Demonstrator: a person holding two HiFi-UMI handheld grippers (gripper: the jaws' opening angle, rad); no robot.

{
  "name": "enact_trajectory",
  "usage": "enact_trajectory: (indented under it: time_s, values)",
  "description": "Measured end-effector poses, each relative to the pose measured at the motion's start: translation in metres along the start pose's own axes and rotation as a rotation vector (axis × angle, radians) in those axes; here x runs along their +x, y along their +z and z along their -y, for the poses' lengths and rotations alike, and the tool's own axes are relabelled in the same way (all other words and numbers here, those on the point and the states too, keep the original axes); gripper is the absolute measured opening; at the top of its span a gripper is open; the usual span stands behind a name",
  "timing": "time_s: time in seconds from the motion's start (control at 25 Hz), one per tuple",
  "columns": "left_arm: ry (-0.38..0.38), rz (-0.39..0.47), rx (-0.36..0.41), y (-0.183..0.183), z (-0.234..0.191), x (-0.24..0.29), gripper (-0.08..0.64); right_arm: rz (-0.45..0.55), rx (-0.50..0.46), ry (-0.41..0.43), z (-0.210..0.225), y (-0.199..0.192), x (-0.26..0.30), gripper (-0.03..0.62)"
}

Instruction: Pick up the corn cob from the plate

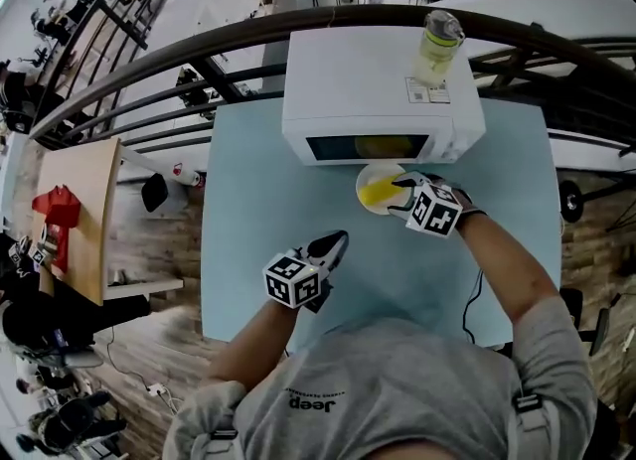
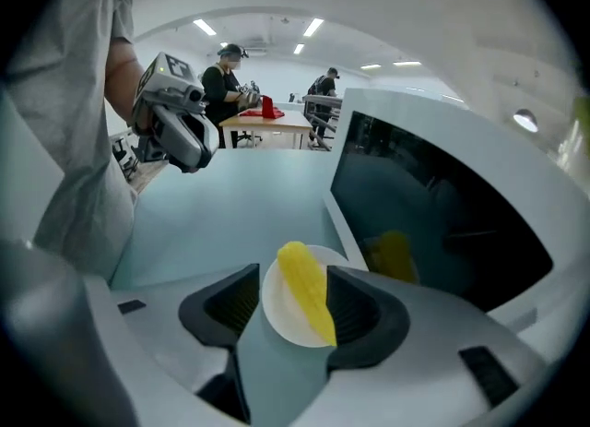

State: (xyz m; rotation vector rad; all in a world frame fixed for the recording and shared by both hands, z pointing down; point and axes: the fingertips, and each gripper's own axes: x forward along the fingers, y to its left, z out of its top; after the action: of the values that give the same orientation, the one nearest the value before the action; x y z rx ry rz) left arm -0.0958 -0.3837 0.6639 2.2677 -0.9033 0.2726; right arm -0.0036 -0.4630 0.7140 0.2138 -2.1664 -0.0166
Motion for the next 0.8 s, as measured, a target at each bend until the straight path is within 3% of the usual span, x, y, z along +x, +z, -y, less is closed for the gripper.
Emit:
enact_trajectory:
  time_s: [0.48,0.8]
  values:
    - [-0.008,-0.036,-0.051,-0.017,-0.026,0.026,0.018,-0.164,-0.188,0.062,0.016,-0.025,0.069,0.266]
    - [-0.020,-0.057,-0.081,-0.030,-0.032,0.038,0.018,-0.220,-0.268,0.087,0.016,-0.040,0.094,0.278]
